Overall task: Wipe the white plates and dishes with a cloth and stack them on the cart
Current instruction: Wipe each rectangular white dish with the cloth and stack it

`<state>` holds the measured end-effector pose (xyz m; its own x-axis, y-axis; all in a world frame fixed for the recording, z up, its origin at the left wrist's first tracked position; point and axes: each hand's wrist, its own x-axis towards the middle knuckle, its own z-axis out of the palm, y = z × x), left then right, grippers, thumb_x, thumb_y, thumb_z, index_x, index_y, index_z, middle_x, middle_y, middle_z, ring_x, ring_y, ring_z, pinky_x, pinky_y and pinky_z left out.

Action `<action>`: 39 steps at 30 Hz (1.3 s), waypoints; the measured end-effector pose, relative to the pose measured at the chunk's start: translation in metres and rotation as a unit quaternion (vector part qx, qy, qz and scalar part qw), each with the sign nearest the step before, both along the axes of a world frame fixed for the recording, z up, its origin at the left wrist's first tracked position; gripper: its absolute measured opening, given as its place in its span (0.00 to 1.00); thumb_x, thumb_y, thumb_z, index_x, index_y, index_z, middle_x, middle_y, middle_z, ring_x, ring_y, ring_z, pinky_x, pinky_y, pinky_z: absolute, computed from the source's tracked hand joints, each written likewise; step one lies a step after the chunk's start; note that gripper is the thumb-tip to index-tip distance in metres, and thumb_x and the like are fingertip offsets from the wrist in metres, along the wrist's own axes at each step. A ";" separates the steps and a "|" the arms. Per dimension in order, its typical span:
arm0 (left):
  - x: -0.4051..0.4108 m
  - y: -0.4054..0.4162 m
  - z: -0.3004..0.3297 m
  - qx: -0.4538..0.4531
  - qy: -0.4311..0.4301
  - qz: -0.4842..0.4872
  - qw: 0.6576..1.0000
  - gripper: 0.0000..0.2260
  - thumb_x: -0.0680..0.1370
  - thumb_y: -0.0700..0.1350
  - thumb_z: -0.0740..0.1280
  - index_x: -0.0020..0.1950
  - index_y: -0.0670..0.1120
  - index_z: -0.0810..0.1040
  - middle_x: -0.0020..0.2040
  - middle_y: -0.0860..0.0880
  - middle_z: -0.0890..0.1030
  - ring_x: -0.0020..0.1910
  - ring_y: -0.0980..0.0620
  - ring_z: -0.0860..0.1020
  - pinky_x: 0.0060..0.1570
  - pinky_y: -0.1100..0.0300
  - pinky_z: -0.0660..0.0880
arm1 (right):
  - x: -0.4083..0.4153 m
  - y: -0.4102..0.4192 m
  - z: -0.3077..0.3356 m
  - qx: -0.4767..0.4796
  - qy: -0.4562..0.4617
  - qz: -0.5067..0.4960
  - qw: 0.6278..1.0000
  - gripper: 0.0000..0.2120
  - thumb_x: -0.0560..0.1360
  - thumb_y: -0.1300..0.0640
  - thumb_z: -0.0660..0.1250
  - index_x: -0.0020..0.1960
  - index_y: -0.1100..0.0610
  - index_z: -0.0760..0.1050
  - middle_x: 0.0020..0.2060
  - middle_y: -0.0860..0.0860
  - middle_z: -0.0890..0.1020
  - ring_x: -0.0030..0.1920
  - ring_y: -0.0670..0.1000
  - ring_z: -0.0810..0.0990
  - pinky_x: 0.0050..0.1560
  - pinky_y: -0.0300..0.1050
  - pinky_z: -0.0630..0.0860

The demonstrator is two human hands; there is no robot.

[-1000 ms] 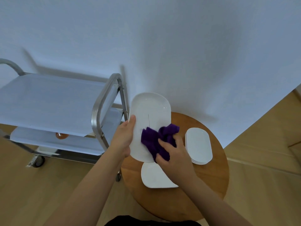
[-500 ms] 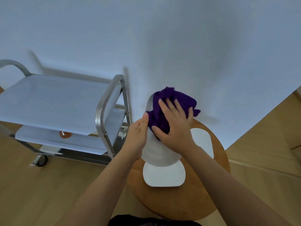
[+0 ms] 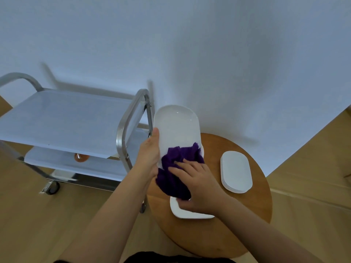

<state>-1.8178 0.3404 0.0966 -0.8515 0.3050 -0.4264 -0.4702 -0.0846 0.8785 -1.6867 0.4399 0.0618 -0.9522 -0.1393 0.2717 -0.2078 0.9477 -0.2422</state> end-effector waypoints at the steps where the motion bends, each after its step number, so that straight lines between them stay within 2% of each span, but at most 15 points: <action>1: 0.000 0.001 0.000 -0.010 -0.009 -0.003 1.000 0.18 0.78 0.63 0.56 0.45 0.51 0.74 0.41 0.48 0.81 0.39 0.48 0.80 0.25 0.62 0.75 | 0.001 0.001 -0.003 0.046 0.032 -0.005 0.998 0.31 0.61 0.49 0.78 0.61 0.55 0.76 0.56 0.52 0.81 0.56 0.55 0.79 0.56 0.49 0.74; 5: 0.003 0.006 0.002 0.009 -0.088 -0.015 0.996 0.19 0.77 0.62 0.60 0.48 0.47 0.77 0.40 0.47 0.83 0.41 0.45 0.81 0.30 0.57 0.79 | -0.002 0.006 -0.005 0.047 0.146 -0.045 0.987 0.21 0.61 0.56 0.80 0.52 0.58 0.81 0.44 0.53 0.84 0.44 0.54 0.83 0.42 0.45 0.78; 7: 0.001 0.005 -0.001 0.037 -0.110 -0.028 0.993 0.20 0.76 0.61 0.63 0.55 0.46 0.78 0.46 0.45 0.84 0.46 0.44 0.82 0.42 0.51 0.81 | -0.004 0.008 0.000 -0.045 0.132 -0.059 0.988 0.21 0.61 0.59 0.79 0.52 0.59 0.80 0.43 0.53 0.84 0.43 0.53 0.83 0.41 0.41 0.78; 9: -0.004 0.000 -0.004 0.066 -0.100 -0.057 0.991 0.23 0.75 0.64 0.61 0.57 0.47 0.77 0.46 0.47 0.85 0.46 0.46 0.83 0.45 0.50 0.81 | -0.006 0.009 0.017 -0.222 0.078 -0.101 0.967 0.24 0.62 0.62 0.78 0.56 0.54 0.77 0.47 0.50 0.83 0.46 0.48 0.81 0.43 0.33 0.76; 11: -0.008 -0.005 -0.009 0.060 -0.072 -0.096 0.991 0.26 0.75 0.67 0.57 0.61 0.50 0.75 0.54 0.47 0.82 0.52 0.47 0.82 0.52 0.46 0.78 | -0.008 0.015 0.031 -0.409 0.038 -0.156 0.898 0.25 0.63 0.64 0.77 0.53 0.45 0.73 0.46 0.41 0.81 0.48 0.42 0.79 0.39 0.30 0.76; 14: -0.008 -0.012 -0.019 0.002 -0.069 -0.077 0.995 0.31 0.74 0.63 0.62 0.73 0.51 0.63 0.71 0.45 0.69 0.70 0.43 0.67 0.67 0.41 0.65 | -0.007 0.034 0.045 -0.663 -0.006 -0.159 0.731 0.26 0.59 0.68 0.76 0.50 0.46 0.76 0.42 0.46 0.83 0.45 0.50 0.82 0.38 0.42 0.79; 16: -0.004 -0.018 -0.028 0.101 -0.138 -0.070 0.983 0.38 0.67 0.58 0.73 0.73 0.49 0.63 0.72 0.44 0.69 0.70 0.41 0.67 0.68 0.39 0.63 | -0.004 0.043 0.046 -0.775 -0.024 -0.109 0.622 0.24 0.57 0.67 0.72 0.50 0.51 0.76 0.39 0.50 0.83 0.39 0.51 0.83 0.34 0.44 0.79; 19: -0.004 -0.020 -0.032 0.291 -0.195 -0.066 0.934 0.31 0.66 0.45 0.75 0.67 0.44 0.71 0.61 0.41 0.79 0.59 0.40 0.78 0.54 0.42 0.77 | 0.001 0.045 0.037 -0.827 -0.047 -0.100 0.552 0.23 0.59 0.66 0.69 0.52 0.54 0.74 0.37 0.49 0.84 0.36 0.48 0.84 0.31 0.42 0.78; 22: -0.008 -0.020 -0.023 0.324 -0.176 -0.042 0.929 0.19 0.68 0.35 0.67 0.59 0.39 0.74 0.50 0.39 0.83 0.47 0.42 0.83 0.40 0.48 0.81 | 0.008 0.051 0.025 -0.843 -0.072 -0.114 0.520 0.22 0.62 0.65 0.71 0.55 0.54 0.75 0.42 0.52 0.85 0.40 0.52 0.85 0.34 0.46 0.80; 25: -0.018 -0.024 -0.012 0.276 -0.120 -0.054 0.952 0.17 0.65 0.32 0.66 0.54 0.38 0.77 0.49 0.39 0.83 0.45 0.43 0.84 0.40 0.50 0.82 | 0.014 0.061 0.021 -0.766 -0.113 -0.191 0.603 0.25 0.61 0.62 0.76 0.57 0.55 0.75 0.50 0.58 0.82 0.47 0.59 0.83 0.39 0.51 0.80; 28: -0.030 -0.031 0.000 0.155 -0.054 -0.094 0.982 0.20 0.64 0.31 0.68 0.56 0.38 0.76 0.49 0.41 0.82 0.47 0.43 0.82 0.37 0.53 0.80 | 0.016 0.073 0.023 -0.602 -0.024 -0.345 0.719 0.24 0.68 0.64 0.72 0.62 0.54 0.72 0.52 0.53 0.80 0.51 0.57 0.79 0.41 0.47 0.78; 31: -0.033 -0.026 0.013 0.012 0.031 -0.197 0.980 0.17 0.68 0.26 0.66 0.54 0.38 0.77 0.48 0.41 0.82 0.45 0.44 0.82 0.38 0.53 0.79 | 0.010 0.076 0.050 -0.503 0.065 -0.245 0.826 0.28 0.67 0.67 0.72 0.57 0.40 0.70 0.50 0.38 0.78 0.50 0.45 0.78 0.40 0.36 0.77; 34: -0.025 -0.012 0.027 -0.075 0.069 -0.349 0.931 0.16 0.68 0.24 0.66 0.52 0.37 0.78 0.47 0.40 0.82 0.46 0.43 0.82 0.43 0.53 0.79 | -0.011 0.063 0.083 -0.308 0.008 -0.086 0.947 0.31 0.65 0.61 0.71 0.62 0.38 0.68 0.55 0.37 0.76 0.53 0.40 0.75 0.49 0.32 0.74; 36: -0.019 -0.004 0.033 -0.100 0.086 -0.434 0.891 0.18 0.67 0.25 0.68 0.53 0.39 0.78 0.50 0.42 0.81 0.52 0.43 0.80 0.48 0.54 0.78 | -0.030 0.054 0.094 -0.228 -0.073 -0.003 0.971 0.31 0.67 0.60 0.71 0.66 0.45 0.67 0.56 0.44 0.76 0.54 0.43 0.74 0.53 0.35 0.73; 39: -0.013 -0.004 0.034 -0.114 0.084 -0.452 0.881 0.16 0.67 0.26 0.69 0.48 0.43 0.79 0.45 0.46 0.81 0.49 0.46 0.80 0.43 0.58 0.78 | -0.047 0.053 0.099 -0.248 -0.209 0.046 0.945 0.32 0.67 0.58 0.74 0.66 0.42 0.65 0.57 0.41 0.75 0.55 0.41 0.75 0.51 0.34 0.76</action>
